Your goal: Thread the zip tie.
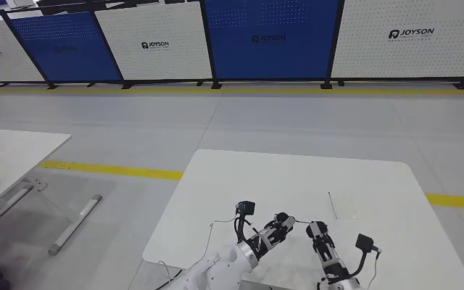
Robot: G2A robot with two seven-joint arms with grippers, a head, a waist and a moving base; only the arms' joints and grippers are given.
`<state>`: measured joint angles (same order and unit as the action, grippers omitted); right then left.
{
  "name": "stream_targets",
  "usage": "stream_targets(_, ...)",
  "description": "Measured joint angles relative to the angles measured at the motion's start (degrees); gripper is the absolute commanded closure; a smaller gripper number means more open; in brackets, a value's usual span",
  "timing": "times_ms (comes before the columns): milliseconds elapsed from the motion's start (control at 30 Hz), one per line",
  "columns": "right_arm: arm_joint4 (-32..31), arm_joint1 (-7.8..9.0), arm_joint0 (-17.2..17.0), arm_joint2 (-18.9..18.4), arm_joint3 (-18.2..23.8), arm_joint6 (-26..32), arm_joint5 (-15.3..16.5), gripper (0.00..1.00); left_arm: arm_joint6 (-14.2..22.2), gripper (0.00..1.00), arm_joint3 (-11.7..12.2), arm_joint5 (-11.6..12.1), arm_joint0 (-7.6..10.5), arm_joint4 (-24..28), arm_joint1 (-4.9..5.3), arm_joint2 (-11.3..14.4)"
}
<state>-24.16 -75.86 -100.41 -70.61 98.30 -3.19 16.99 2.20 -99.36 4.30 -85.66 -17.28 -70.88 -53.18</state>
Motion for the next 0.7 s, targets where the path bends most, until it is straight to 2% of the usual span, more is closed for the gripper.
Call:
stream_targets(33, 0.0, 0.01, 0.0, 0.0, 0.0, 0.0, 0.1, 1.0, 0.0, 1.0, 0.0, 0.0, 0.01, 0.0, -0.01, 0.0)
stream_targets(400, 0.8, 0.1, -0.1, -0.1, 0.0, 0.2, 0.6, 1.0, -0.3, 1.0, 0.2, -0.1, 0.02, -0.2, -0.11, 0.2)
stream_targets(433, 0.9, 0.11, -0.1, -0.1, 0.0, 0.3, 0.6, 0.83, -0.3, 1.0, 0.2, -0.1, 0.02, -0.2, -0.12, 0.3)
stream_targets(467, 0.9, 0.12, -0.1, -0.2, 0.1, 0.4, 0.5, 0.36, -0.3, 1.0, 0.2, -0.1, 0.02, -0.2, -0.13, 0.3)
stream_targets(500, 0.7, 0.15, -0.1, -0.2, 0.1, 0.5, 0.5, 0.04, -0.4, 1.0, 0.2, -0.1, 0.02, -0.1, -0.15, 0.4)
stream_targets(533, 0.3, 0.17, -0.1, -0.2, 0.2, 0.5, 0.4, 0.0, -0.5, 1.0, 0.2, -0.1, 0.01, 0.0, -0.18, 0.4)
stream_targets(700, -0.7, 0.18, -0.1, 0.3, 0.2, 0.0, 1.0, 0.0, -0.9, 1.0, 0.2, -0.3, 0.01, 0.3, -0.29, 0.6)
